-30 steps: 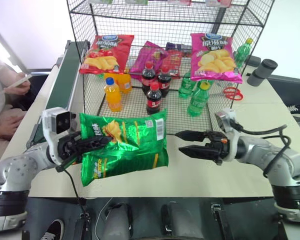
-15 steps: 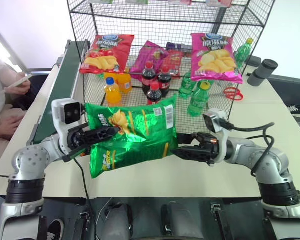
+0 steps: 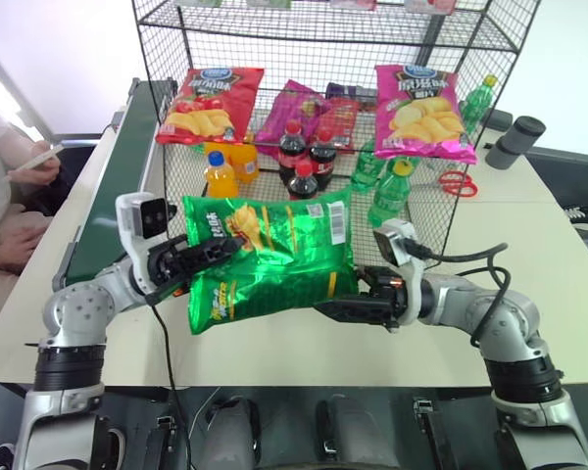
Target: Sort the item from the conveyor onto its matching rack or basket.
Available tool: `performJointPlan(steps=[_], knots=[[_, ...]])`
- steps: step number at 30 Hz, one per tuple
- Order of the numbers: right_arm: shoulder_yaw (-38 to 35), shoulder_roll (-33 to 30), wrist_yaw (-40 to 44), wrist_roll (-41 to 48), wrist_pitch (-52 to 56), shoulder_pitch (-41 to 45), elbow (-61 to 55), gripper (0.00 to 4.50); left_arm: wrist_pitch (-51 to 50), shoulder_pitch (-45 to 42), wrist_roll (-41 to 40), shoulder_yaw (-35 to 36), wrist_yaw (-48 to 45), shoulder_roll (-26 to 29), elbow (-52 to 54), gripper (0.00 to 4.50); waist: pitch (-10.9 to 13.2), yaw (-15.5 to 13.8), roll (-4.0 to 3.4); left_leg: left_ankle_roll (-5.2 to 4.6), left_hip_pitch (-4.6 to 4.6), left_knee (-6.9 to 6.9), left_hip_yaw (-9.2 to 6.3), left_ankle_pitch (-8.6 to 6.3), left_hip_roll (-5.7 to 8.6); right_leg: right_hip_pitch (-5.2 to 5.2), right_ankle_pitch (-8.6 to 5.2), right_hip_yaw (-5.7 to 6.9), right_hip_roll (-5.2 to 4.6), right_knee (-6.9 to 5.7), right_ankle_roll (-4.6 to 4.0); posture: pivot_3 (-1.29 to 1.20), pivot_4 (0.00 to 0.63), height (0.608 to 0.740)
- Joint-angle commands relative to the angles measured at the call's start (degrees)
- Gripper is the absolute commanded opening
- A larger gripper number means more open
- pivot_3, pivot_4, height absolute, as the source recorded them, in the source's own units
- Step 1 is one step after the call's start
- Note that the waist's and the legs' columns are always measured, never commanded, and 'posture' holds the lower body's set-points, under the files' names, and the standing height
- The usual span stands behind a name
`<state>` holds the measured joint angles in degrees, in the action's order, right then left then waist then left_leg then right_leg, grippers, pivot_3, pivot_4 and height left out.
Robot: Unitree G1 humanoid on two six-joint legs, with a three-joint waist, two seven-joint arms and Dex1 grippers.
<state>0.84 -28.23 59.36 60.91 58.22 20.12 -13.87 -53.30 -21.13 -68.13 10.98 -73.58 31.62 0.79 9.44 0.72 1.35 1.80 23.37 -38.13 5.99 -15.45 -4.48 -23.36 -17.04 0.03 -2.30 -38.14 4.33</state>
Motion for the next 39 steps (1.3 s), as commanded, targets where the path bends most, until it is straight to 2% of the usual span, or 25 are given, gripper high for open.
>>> performJointPlan(steps=[1, 2, 3, 4, 13, 14, 17, 19, 22, 25, 29, 30, 32, 34, 39], knots=[[-0.40, -0.69, 0.07, 0.05, -0.66, 0.65, -2.17, 3.76, 0.50, -0.83, 0.72, 0.69, -1.07, 0.62, 0.44, 0.00, 0.00, 0.00, 0.00, 0.00, 0.00, 0.00, 0.00, 0.00, 0.00, 0.00, 0.00, 0.00, 0.00, 0.00, 0.00, 0.00, 0.150, 0.740], [-0.46, -0.90, 0.33, 0.00, -0.70, 0.63, -2.20, 3.11, 0.69, -0.67, 1.15, 0.56, -1.39, 0.83, 0.63, 0.00, 0.00, 0.00, 0.00, 0.00, 0.00, 0.00, 0.00, 0.00, 0.00, 0.00, 0.00, 0.00, -0.01, 0.00, 0.00, 0.00, 0.150, 0.740], [-0.48, -1.03, 0.54, 0.02, -0.72, 0.61, -2.24, 2.82, 0.82, -0.56, 1.44, 0.50, -1.59, 0.94, 0.77, 0.00, 0.00, 0.00, 0.00, 0.00, 0.00, 0.00, 0.00, 0.00, 0.00, 0.00, 0.00, 0.00, -0.01, 0.00, 0.00, 0.00, 0.150, 0.740], [-0.72, -1.12, 0.56, 0.53, -0.34, 0.66, -2.29, 2.33, 1.02, -0.42, 1.68, 0.62, -1.57, 0.92, 0.87, 0.00, 0.00, 0.00, 0.00, 0.00, 0.00, 0.00, 0.00, 0.00, 0.00, 0.00, 0.00, 0.00, 0.00, 0.00, 0.00, 0.00, 0.150, 0.740], [0.15, -1.58, 0.75, -0.40, -0.66, 0.48, -2.24, 2.33, 3.47, 1.30, 3.41, 2.76, -0.70, 1.12, 1.76, 0.00, 0.00, 0.06, 0.00, 0.00, 0.00, 0.01, -0.01, 0.00, -0.01, -0.01, 0.00, 0.00, 0.00, 0.00, 0.00, 0.00, 0.150, 0.740], [0.23, -1.54, 0.71, -0.58, -0.72, 0.49, -2.10, 1.78, 3.84, 1.50, 3.74, 2.70, -0.63, 1.07, 1.94, 0.00, 0.00, 0.04, 0.00, 0.00, 0.00, 0.01, -0.01, 0.00, -0.01, -0.01, 0.00, 0.00, 0.00, 0.01, 0.00, 0.00, 0.150, 0.740], [0.52, -1.56, 0.50, -1.88, -1.59, 0.72, -1.59, 0.59, 1.33, 1.59, 3.22, 2.58, 1.10, 1.85, 1.56, 0.00, 0.00, 0.03, 0.00, 0.00, 0.01, 0.01, 0.00, 0.00, -0.01, -0.01, 0.00, 0.00, -0.02, 0.01, 0.00, 0.00, 0.150, 0.740], [0.82, -1.79, 0.72, -3.17, -2.65, 0.95, -1.17, 0.42, 0.27, 1.88, 3.21, 2.16, -0.17, 3.00, 1.79, 0.00, 0.01, 0.05, 0.01, 0.00, 0.01, 0.01, -0.01, 0.00, -0.01, -0.01, 0.00, 0.00, -0.02, 0.01, 0.00, 0.00, 0.150, 0.740], [0.46, -1.80, 0.96, -3.56, -3.02, 1.05, -0.63, 0.42, 1.25, 2.15, 3.79, 2.70, 0.71, 2.57, 1.88, 0.80, 0.01, 0.04, 0.01, 0.00, 0.02, 0.01, -0.01, 0.00, -0.01, -0.02, 0.00, 0.00, -0.02, 0.02, 0.00, 0.00, 0.150, 0.740], [-0.40, -2.30, 0.47, -5.20, -4.75, 1.07, -0.78, 0.42, 2.77, 2.25, 4.86, 3.61, 1.93, 2.48, 1.30, 2.27, 0.01, 0.03, 0.01, 0.00, 0.02, 0.01, -0.01, 0.00, -0.01, -0.02, 0.00, 0.00, -0.02, 0.02, 0.00, 0.00, 0.150, 0.740], [0.02, -5.03, 0.04, -13.51, -12.29, 1.24, -1.60, 0.42, 4.48, 4.29, 6.31, 5.57, 2.19, 3.86, 0.07, 4.31, 0.01, 0.12, 0.00, 0.00, 0.02, 0.01, 0.00, 0.00, -0.01, -0.03, 0.00, 0.00, -0.02, 0.03, 0.00, 0.00, 0.150, 0.740], [0.66, -6.22, 0.06, -16.61, -15.04, 1.16, -2.13, 0.42, 5.18, 4.81, 6.82, 5.97, 2.28, 4.01, -0.03, 4.50, 0.01, 0.12, 0.00, 0.00, 0.02, 0.02, 0.02, 0.00, 0.00, -0.05, 0.00, -0.01, -0.03, 0.03, 0.00, 0.00, 0.150, 0.740], [-1.06, -7.60, -1.05, -20.14, -20.04, 2.11, -4.18, 0.42, 8.25, 6.77, 9.49, 6.44, 2.05, 4.61, 0.22, 4.50, 0.01, 0.11, 0.00, -0.01, 0.03, 0.03, 0.02, 0.00, -0.01, -0.07, -0.01, 0.00, -0.03, 0.03, 0.00, 0.00, 0.150, 0.740], [-4.82, -7.99, -3.21, -19.14, -21.57, 4.08, -7.53, 0.42, 14.61, 9.36, 14.50, 6.01, 1.58, 4.64, 0.68, 4.50, 0.03, 0.21, -0.02, -0.01, 0.04, 0.04, 0.03, 0.00, -0.01, -0.10, -0.01, -0.01, -0.03, 0.03, -0.01, 0.00, 0.150, 0.740], [-1.81, -11.94, -8.82, -36.76, -35.92, 7.44, -12.49, 0.42, 24.17, 11.39, 21.13, 6.74, 7.26, 2.12, 2.56, 4.50, 0.02, -0.13, 0.00, 0.00, 0.06, 0.08, 0.05, 0.00, -0.02, -0.13, -0.01, -0.01, -0.06, 0.06, -0.01, 0.00, 0.150, 0.740]])
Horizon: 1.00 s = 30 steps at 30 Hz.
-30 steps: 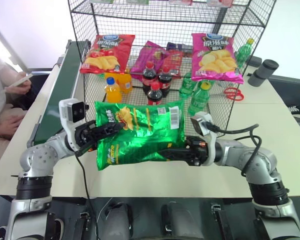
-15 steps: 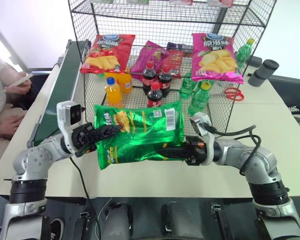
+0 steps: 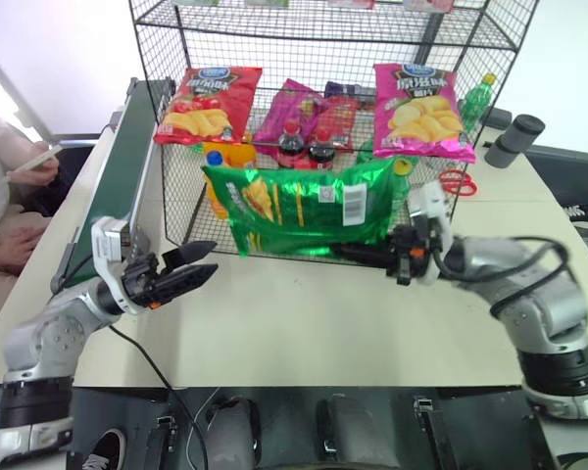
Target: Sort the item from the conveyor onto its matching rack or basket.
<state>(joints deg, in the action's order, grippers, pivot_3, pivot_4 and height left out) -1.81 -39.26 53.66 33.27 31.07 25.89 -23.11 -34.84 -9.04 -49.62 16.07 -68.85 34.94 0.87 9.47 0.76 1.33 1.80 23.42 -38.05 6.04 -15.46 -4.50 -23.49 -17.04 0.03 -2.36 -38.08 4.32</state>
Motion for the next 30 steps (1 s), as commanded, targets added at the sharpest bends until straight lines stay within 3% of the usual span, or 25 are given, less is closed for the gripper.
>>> performJointPlan(steps=[1, 7, 15, 22, 30], knots=[[1.22, -0.46, -5.06, -11.35, -10.24, 2.92, -3.14, 0.42, 8.42, -1.38, 3.84, 2.43, 4.68, -2.51, 2.58, 4.50, -0.01, -0.21, 0.02, 0.00, 0.00, 0.00, -0.02, 0.00, 0.01, 0.03, 0.00, 0.04, -0.02, 0.01, 0.00, 0.00, 0.150, 0.740], [8.56, -4.19, -21.45, -43.21, -22.16, 13.86, 4.43, 0.42, 20.69, -4.82, 12.20, 1.52, 13.54, -7.52, 4.03, 4.50, 0.00, 0.00, 0.01, 0.00, 0.03, -0.06, 0.08, 0.00, 0.10, 0.01, 0.01, 0.00, -0.13, 0.00, 0.01, 0.00, 0.150, 0.740], [15.59, -1.54, -30.57, -63.53, -23.70, 19.77, 13.44, 0.42, 26.03, -6.14, 16.34, -1.62, 16.29, -9.61, 4.28, 4.50, 0.00, 0.44, 0.02, 0.05, 0.06, 0.00, 0.29, 0.03, 0.01, -0.14, 0.00, -0.09, -0.05, 0.00, 0.03, 0.00, 0.150, 0.740], [17.34, 2.13, -32.55, -68.97, -23.51, 23.15, 21.15, 0.42, 29.77, -5.08, 20.04, -2.82, 18.72, -9.68, 5.23, 4.50, 0.00, 0.24, 0.01, 0.06, 0.05, -0.02, 0.42, 0.05, 0.00, -0.13, 0.00, -0.09, -0.04, -0.03, 0.03, 0.00, 0.150, 0.740], [18.46, 5.08, -32.49, -72.19, -21.55, 25.72, 26.86, 0.42, 34.02, -4.03, 27.54, -4.56, 27.92, -11.53, 8.41, 4.50, 0.01, 0.27, 0.01, 0.06, 0.06, -0.01, 0.46, 0.05, 0.00, -0.13, 0.00, -0.09, -0.05, -0.03, 0.03, 0.00, 0.150, 0.740]])
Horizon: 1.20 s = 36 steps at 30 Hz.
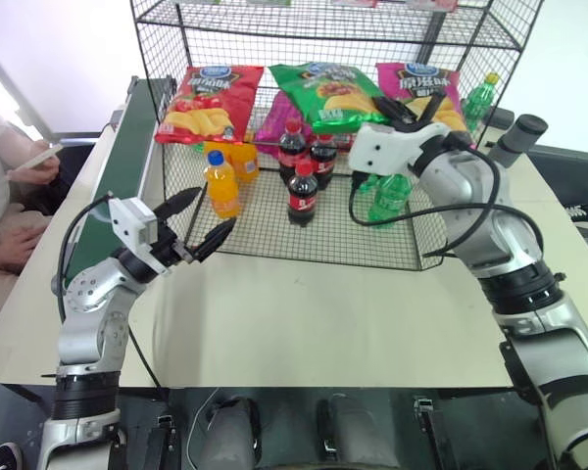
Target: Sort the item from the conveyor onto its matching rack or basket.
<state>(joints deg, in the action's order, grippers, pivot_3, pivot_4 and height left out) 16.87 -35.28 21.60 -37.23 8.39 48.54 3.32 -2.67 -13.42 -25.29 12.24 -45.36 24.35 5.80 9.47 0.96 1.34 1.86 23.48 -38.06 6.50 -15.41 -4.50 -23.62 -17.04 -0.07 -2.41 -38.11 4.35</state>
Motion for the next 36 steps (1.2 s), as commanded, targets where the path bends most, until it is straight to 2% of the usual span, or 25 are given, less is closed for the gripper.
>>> performJointPlan(steps=[1, 4, 17, 26, 28, 29, 30, 33, 36], knots=[[-0.38, 1.57, -0.72, -2.41, 2.27, 3.43, 0.84, 0.42, 2.32, 0.37, 4.52, -0.94, 6.01, -1.29, 3.91, 4.50, 0.00, 0.08, -0.01, 0.00, 0.00, 0.00, 0.01, 0.00, -0.01, -0.01, 0.00, -0.01, 0.00, -0.01, 0.00, 0.00, 0.150, 0.740], [-0.23, 1.88, -0.63, -3.41, 2.53, 4.09, 1.61, 0.42, 2.27, 0.40, 6.32, -1.28, 9.36, -2.10, 5.13, 4.50, 0.00, 0.05, -0.01, 0.00, 0.00, 0.00, 0.02, 0.00, -0.01, -0.02, 0.00, -0.01, 0.01, -0.02, 0.00, 0.00, 0.150, 0.740], [1.62, 6.79, -1.21, -7.68, 8.23, 5.28, 4.63, 0.42, 2.50, 2.13, 8.44, -5.67, 12.44, -3.88, 8.13, 4.50, 0.00, 0.08, -0.01, 0.01, 0.00, 0.02, 0.04, 0.00, -0.01, -0.02, 0.00, 0.00, 0.01, -0.02, 0.00, 0.00, 0.150, 0.740], [0.94, 9.50, -1.95, -7.03, 11.69, 6.10, 5.77, 0.42, 3.53, 1.78, 9.16, -6.95, 12.93, -4.21, 7.48, 4.50, 0.00, 0.09, -0.01, 0.01, 0.00, 0.01, 0.05, 0.00, -0.01, -0.02, 0.00, 0.00, 0.01, -0.02, 0.00, 0.00, 0.150, 0.740], [0.29, 10.51, -1.06, -5.46, 12.49, 6.03, 5.51, 1.46, 3.96, 1.70, 9.46, -7.33, 12.84, -4.15, 7.18, 4.50, 0.00, 0.09, -0.01, 0.01, 0.00, 0.01, 0.05, 0.00, -0.01, -0.02, 0.00, 0.00, 0.01, -0.02, 0.00, 0.00, 0.150, 0.740], [0.06, 10.90, -1.10, -5.02, 12.77, 5.99, 5.25, 1.66, 4.11, 1.66, 9.64, -7.47, 12.85, -4.15, 7.06, 4.50, 0.00, 0.11, -0.01, 0.01, 0.00, 0.01, 0.05, 0.00, -0.01, -0.02, 0.00, 0.00, 0.01, -0.02, 0.00, 0.00, 0.150, 0.740], [-0.59, 11.72, -0.40, -3.51, 13.11, 6.01, 4.59, 2.04, 3.95, 1.67, 9.48, -7.44, 13.11, -4.42, 6.98, 4.50, 0.00, 0.15, -0.01, 0.01, 0.00, 0.02, 0.05, 0.00, -0.01, -0.03, 0.00, 0.00, 0.01, -0.02, 0.00, 0.00, 0.150, 0.740], [-3.02, 14.47, 1.42, 0.82, 15.12, 6.42, 2.11, 3.39, 3.92, 1.82, 9.51, -7.67, 13.34, -4.84, 6.86, 4.50, 0.00, 0.19, -0.01, 0.01, 0.00, 0.02, 0.05, 0.00, -0.02, -0.02, 0.00, 0.00, 0.02, -0.03, 0.01, 0.00, 0.150, 0.740], [-4.40, 15.35, 3.29, 3.18, 16.59, 6.99, -0.58, 3.39, 4.20, 1.86, 9.50, -8.11, 13.27, -5.24, 6.71, 4.50, 0.00, 0.12, -0.01, 0.01, 0.00, 0.02, 0.04, 0.00, -0.04, -0.02, 0.01, 0.00, 0.03, -0.04, 0.01, 0.00, 0.150, 0.740]])
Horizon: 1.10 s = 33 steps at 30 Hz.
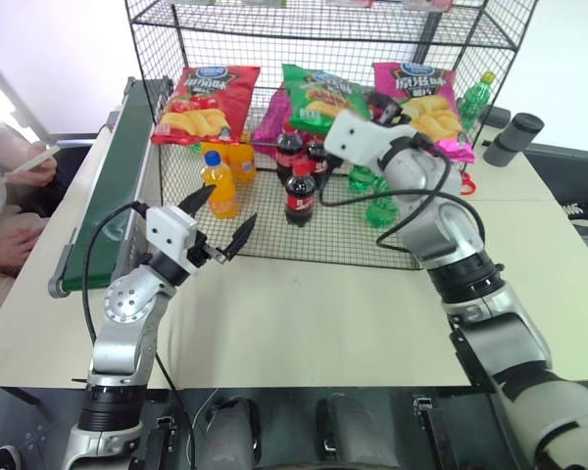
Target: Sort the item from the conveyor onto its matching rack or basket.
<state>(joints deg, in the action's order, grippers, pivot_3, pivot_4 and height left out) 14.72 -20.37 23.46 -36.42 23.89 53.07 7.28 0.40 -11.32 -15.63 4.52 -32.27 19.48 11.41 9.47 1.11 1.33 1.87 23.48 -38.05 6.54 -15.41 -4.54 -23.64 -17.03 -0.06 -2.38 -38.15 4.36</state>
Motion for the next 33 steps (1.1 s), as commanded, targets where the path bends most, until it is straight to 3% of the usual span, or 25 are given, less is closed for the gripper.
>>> performJointPlan(steps=[1, 14, 25, 28, 33], knots=[[-2.33, 0.33, 1.74, 2.67, 1.39, 2.55, -4.97, 3.39, 1.15, -0.26, -0.16, -0.53, 0.23, -0.48, 1.07, 4.50, 0.00, -0.05, 0.00, 0.00, 0.00, 0.00, -0.01, 0.00, 0.00, 0.00, 0.00, 0.01, 0.00, 0.00, 0.00, 0.00, 0.150, 0.740], [-3.57, 0.08, 7.51, 12.10, 3.92, -0.52, -8.76, 3.39, 1.87, -0.92, 0.31, -1.16, -0.04, -0.20, 0.13, 4.50, 0.00, 0.02, 0.00, -0.02, 0.01, 0.01, -0.01, -0.01, 0.01, -0.01, 0.00, 0.01, -0.01, 0.01, 0.00, 0.00, 0.150, 0.740], [-1.28, -6.78, 11.06, 12.99, -1.96, -2.57, -11.26, 3.39, 2.08, -1.00, 0.04, -1.65, -0.52, -0.56, -0.44, 4.50, 0.00, -0.20, 0.00, -0.03, 0.01, 0.01, -0.03, -0.02, 0.03, 0.01, 0.00, 0.03, -0.03, 0.03, 0.00, 0.00, 0.150, 0.740], [-0.66, -7.50, 11.08, 13.26, -4.27, -2.56, -10.50, 2.60, 2.27, -1.08, 0.27, -1.98, -0.59, -0.67, -0.51, 4.50, 0.00, -0.01, 0.00, -0.03, 0.01, 0.01, -0.03, -0.02, 0.03, 0.01, 0.00, 0.02, -0.02, 0.03, 0.00, 0.00, 0.150, 0.740], [-0.90, -8.04, 10.19, 13.39, -7.11, -1.85, -9.33, 0.09, 2.59, -1.11, 0.23, -2.11, -0.65, -0.56, -0.64, 4.50, 0.00, -0.11, 0.00, -0.03, 0.01, 0.02, -0.04, -0.02, 0.01, 0.01, 0.00, 0.02, 0.00, 0.03, 0.00, 0.00, 0.150, 0.740]])
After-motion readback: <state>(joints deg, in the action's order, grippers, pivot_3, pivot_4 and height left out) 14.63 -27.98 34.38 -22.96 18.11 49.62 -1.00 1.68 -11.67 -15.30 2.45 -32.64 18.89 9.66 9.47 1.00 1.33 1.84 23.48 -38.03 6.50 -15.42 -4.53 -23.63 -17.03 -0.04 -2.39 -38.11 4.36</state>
